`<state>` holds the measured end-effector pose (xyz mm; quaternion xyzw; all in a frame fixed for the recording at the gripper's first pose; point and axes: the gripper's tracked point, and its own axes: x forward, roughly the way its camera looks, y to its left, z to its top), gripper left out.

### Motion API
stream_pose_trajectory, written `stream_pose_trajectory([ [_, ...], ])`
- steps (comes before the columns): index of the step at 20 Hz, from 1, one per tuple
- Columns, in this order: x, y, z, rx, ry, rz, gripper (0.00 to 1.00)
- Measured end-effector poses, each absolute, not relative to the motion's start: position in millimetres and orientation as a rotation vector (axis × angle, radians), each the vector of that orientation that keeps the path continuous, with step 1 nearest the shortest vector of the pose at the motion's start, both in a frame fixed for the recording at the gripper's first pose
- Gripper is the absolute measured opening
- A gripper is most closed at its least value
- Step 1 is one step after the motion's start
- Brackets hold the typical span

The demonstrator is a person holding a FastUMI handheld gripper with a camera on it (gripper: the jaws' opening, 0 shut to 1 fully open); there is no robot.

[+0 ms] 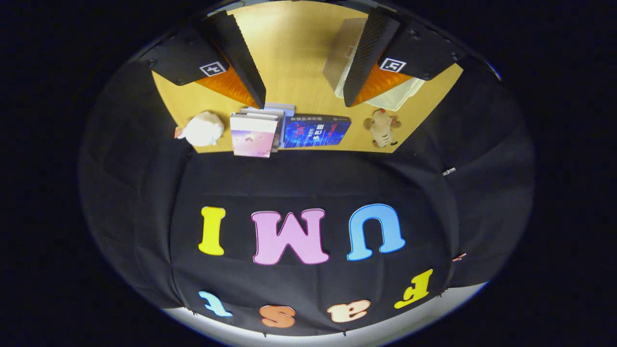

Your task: Open the storage box then place both shoes into the box .Put the left shoe in first, then the right shoe, with the right side of both shoes facing outward in a uniform manner.

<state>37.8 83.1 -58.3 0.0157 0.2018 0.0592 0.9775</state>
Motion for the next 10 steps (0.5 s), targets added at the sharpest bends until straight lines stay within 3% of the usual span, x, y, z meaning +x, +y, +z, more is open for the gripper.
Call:
stream_pose_trajectory([
  [5, 35, 14, -46, -0.057, 0.235, 0.146, 0.98],
  [10, 32, -19, -69, -0.052, 0.225, 0.220, 0.98],
])
